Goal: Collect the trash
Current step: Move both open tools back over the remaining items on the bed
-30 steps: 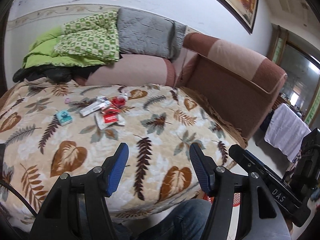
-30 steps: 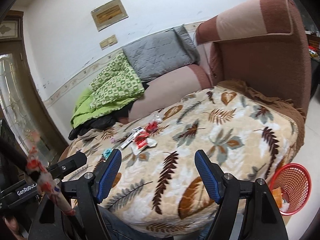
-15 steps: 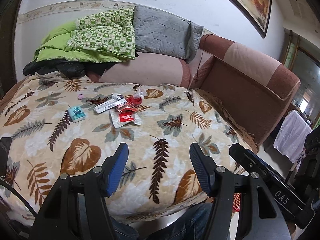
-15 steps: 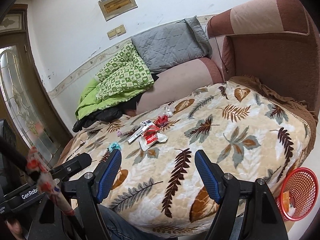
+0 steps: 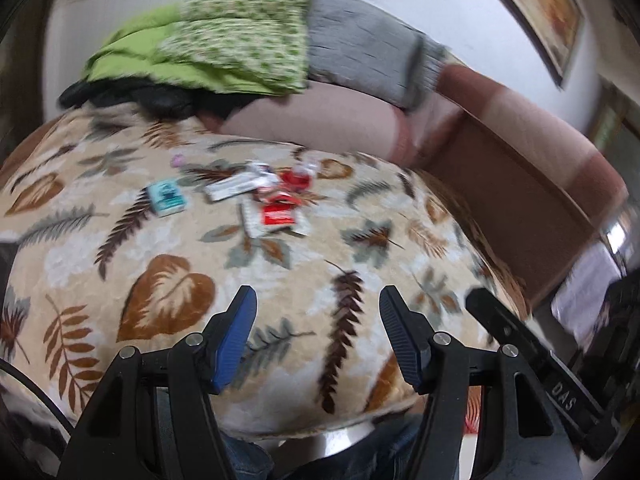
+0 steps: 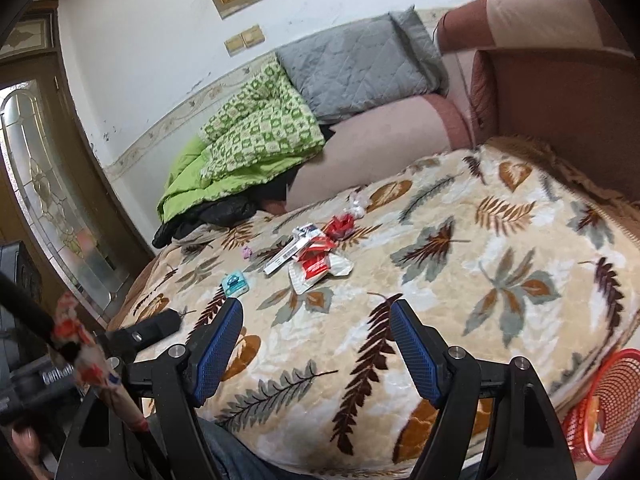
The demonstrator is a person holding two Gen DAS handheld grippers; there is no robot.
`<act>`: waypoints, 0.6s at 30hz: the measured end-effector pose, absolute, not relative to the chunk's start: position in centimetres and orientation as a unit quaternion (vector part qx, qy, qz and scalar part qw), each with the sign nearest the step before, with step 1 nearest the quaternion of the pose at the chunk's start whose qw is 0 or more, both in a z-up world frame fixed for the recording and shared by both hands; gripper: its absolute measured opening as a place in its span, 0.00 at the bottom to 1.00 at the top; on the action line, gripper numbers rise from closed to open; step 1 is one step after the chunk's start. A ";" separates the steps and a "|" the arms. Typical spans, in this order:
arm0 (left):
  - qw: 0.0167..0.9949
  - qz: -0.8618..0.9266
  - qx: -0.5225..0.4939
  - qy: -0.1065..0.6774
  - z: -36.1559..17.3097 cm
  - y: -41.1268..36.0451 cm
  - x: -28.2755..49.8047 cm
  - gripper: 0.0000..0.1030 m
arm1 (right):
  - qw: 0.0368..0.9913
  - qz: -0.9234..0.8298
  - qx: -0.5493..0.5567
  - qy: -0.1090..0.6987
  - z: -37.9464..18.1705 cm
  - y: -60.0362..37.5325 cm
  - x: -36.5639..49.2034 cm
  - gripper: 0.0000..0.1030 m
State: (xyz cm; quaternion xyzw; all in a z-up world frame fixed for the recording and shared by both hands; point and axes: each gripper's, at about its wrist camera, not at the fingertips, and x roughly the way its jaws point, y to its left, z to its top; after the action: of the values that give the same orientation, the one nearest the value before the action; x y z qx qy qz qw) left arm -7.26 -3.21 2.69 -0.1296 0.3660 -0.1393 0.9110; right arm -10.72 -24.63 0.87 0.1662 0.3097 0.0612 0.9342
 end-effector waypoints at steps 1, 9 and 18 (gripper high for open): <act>0.909 -0.131 -0.140 0.370 2.4 -2.5 -6.6 0.61 | 0.932 0.066 0.171 0.313 0.5 -24.6 -10.2 0.78; 0.895 -0.070 -0.189 0.398 0.3 2.0 -1.4 0.61 | 0.913 0.116 0.187 0.345 -3.5 -24.1 -3.1 0.78; 0.880 -0.042 -0.204 0.427 -1.5 6.5 5.3 0.61 | 0.874 0.156 0.224 0.401 -9.6 -23.7 7.7 0.78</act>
State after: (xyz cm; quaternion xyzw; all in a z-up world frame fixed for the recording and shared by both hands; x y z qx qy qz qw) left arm 5.26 6.49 -1.50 -0.2044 0.4270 -0.0415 0.8799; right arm 7.72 -23.73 -9.63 0.2236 0.4012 0.1558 0.8745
